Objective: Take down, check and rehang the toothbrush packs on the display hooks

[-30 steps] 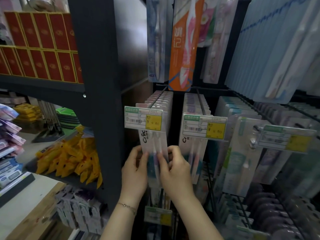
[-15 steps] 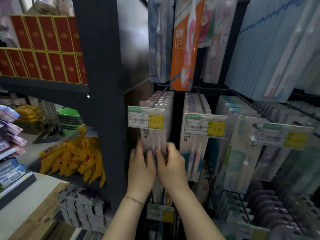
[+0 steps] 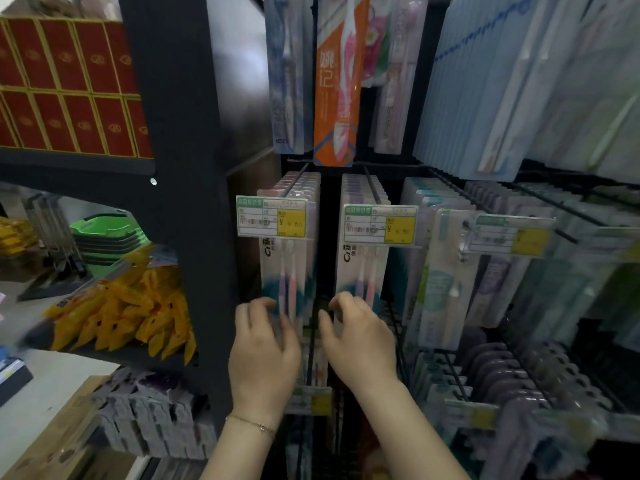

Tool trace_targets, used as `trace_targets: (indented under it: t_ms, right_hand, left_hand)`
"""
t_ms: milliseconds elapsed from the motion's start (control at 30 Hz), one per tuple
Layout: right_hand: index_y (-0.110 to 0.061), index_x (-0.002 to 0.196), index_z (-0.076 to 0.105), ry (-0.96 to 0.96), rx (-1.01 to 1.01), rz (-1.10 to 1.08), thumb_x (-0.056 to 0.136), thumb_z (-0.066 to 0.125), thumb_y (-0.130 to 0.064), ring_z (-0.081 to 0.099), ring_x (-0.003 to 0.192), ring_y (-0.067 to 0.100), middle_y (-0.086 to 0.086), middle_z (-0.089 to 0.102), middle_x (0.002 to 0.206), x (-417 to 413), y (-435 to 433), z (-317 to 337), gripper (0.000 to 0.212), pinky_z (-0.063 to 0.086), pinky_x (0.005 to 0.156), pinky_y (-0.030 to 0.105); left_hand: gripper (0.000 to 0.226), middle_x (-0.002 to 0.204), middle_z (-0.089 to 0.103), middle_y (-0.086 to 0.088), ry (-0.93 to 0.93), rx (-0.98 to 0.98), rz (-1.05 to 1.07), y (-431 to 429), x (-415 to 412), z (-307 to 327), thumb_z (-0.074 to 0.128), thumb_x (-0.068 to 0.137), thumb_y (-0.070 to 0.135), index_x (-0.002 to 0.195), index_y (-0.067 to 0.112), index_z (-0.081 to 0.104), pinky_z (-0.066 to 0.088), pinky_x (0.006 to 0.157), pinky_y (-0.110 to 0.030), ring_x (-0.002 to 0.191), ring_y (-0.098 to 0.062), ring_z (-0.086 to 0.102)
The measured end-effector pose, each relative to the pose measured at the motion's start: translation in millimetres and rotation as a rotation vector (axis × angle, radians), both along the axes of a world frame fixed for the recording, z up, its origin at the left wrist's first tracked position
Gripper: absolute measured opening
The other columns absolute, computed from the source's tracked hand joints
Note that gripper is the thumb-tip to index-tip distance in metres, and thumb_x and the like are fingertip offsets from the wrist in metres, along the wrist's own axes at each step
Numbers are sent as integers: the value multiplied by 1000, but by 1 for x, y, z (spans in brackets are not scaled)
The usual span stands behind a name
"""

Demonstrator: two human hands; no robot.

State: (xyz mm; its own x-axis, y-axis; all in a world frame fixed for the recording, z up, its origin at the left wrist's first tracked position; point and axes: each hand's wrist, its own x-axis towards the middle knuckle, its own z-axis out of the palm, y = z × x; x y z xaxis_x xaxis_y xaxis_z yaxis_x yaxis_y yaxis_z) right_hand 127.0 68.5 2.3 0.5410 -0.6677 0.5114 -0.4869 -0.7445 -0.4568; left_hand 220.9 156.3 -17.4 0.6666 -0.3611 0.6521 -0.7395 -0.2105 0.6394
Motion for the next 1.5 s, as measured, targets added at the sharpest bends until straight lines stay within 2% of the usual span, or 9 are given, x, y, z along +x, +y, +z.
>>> trace_targets:
  t_ms: [267,500,667,800,933,1133,1267,1333,1500]
  right_hand:
    - [-17,102,56,118,-162,-133,96,48,-36,62,81,23,2,58,92,-47,-14,-1,22,36,53,29]
    - [-19,102,57,124,-152,-191,96,47,-40,61,88,22,0,59,96,-95,-37,-8,23,36,58,29]
    - [-17,88,57,140,-182,-197,92,55,-36,60,72,22,0,58,83,-124,-57,-12,19,32,50,27]
    - [-20,96,54,193,-131,-229,98,42,-42,58,80,17,-3,54,91,-146,-78,-9,25,36,54,29]
    - [-23,108,55,161,-53,-259,98,40,-42,58,92,17,-5,56,104,-158,-95,-6,26,39,62,29]
    - [-23,117,55,-117,141,-127,97,49,-39,58,86,12,-7,58,104,-156,-112,-6,26,46,69,29]
    - [-25,106,60,-246,206,-52,96,55,-31,58,86,9,-9,61,97,-145,-118,-8,13,48,75,26]
    - [-27,97,60,-311,232,-11,95,56,-26,58,83,3,-10,63,91,-142,-119,-9,4,50,73,26]
    - [-30,82,63,-498,332,50,95,58,-19,59,64,4,-14,64,71,-140,-121,-11,17,47,60,21]
  left_hand:
    - [7,82,57,3,-292,273,-193,-15,-22,1,62,85,20,91,16,60,51,58,-34,75,-17,57]
    - [13,83,57,2,-312,314,-262,-44,-67,3,61,84,22,96,16,60,52,58,-37,77,-20,58]
    - [26,96,59,-3,-303,328,-289,-70,-91,4,62,86,22,110,12,59,55,64,-40,88,-24,61]
    - [25,108,56,-5,-198,334,-337,-89,-102,9,54,93,21,116,11,54,52,73,-40,98,-24,57]
    - [27,120,52,-2,-62,274,-345,-105,-107,11,47,97,20,123,13,49,44,81,-29,107,-20,53]
    - [13,102,60,9,163,91,-416,-121,-110,15,51,97,23,110,21,55,44,79,-17,93,-6,57]
    - [5,90,63,13,271,-6,-448,-126,-112,22,54,97,22,97,24,58,44,70,-6,82,5,59]
    - [8,85,64,11,312,-36,-457,-127,-112,23,55,96,20,91,24,60,45,69,-7,79,3,60]
    - [12,79,66,3,402,-92,-472,-128,-111,26,60,93,21,82,24,60,53,71,-21,75,-14,65]
